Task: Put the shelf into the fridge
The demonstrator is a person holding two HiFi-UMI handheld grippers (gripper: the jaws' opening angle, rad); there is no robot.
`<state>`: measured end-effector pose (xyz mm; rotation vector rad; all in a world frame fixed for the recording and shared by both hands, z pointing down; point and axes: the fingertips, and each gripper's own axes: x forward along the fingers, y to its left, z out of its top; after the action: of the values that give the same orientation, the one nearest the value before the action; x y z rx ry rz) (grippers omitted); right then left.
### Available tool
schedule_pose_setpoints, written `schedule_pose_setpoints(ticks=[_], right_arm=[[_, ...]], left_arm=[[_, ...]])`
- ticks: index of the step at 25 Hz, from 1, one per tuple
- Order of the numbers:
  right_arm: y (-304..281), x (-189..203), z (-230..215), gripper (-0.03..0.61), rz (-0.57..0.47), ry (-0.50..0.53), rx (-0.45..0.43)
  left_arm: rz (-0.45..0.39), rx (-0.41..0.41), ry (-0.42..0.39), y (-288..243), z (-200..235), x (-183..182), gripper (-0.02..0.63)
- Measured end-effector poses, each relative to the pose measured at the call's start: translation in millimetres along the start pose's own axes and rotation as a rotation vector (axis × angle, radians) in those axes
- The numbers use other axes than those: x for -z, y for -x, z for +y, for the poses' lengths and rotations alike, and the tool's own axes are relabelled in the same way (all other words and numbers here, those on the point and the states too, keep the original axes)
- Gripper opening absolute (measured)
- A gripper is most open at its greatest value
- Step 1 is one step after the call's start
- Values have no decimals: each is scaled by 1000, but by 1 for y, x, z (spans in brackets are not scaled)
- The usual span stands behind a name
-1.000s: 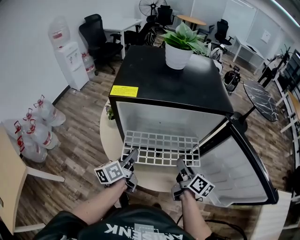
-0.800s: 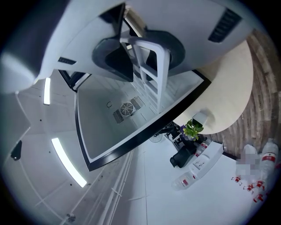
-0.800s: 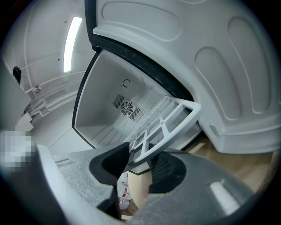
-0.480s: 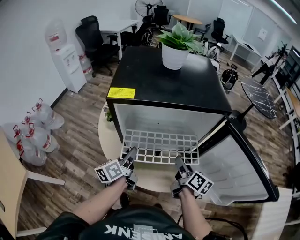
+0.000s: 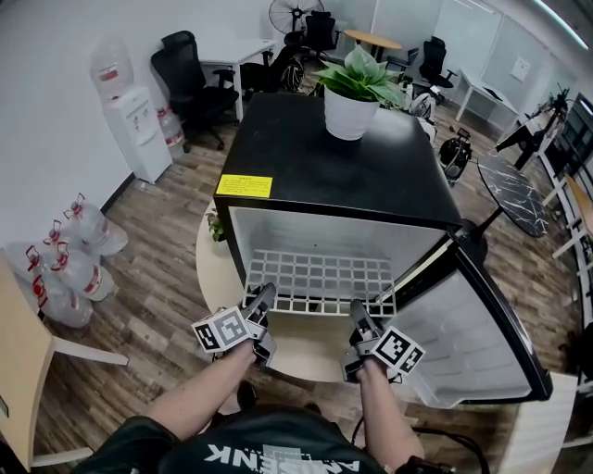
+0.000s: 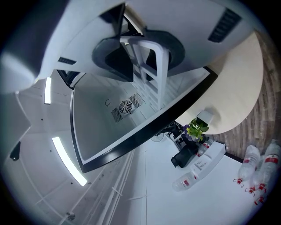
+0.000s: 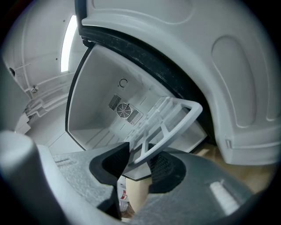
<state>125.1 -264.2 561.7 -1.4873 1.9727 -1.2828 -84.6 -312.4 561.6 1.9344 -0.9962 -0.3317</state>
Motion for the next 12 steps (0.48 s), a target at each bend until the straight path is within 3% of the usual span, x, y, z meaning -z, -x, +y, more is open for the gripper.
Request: schedule_pose_setpoints(ticks=[12], right_arm=[[-18,-10,-5,129,-5,-17,9]], left_arm=[[8,10,-14,-19,5,-11,92]])
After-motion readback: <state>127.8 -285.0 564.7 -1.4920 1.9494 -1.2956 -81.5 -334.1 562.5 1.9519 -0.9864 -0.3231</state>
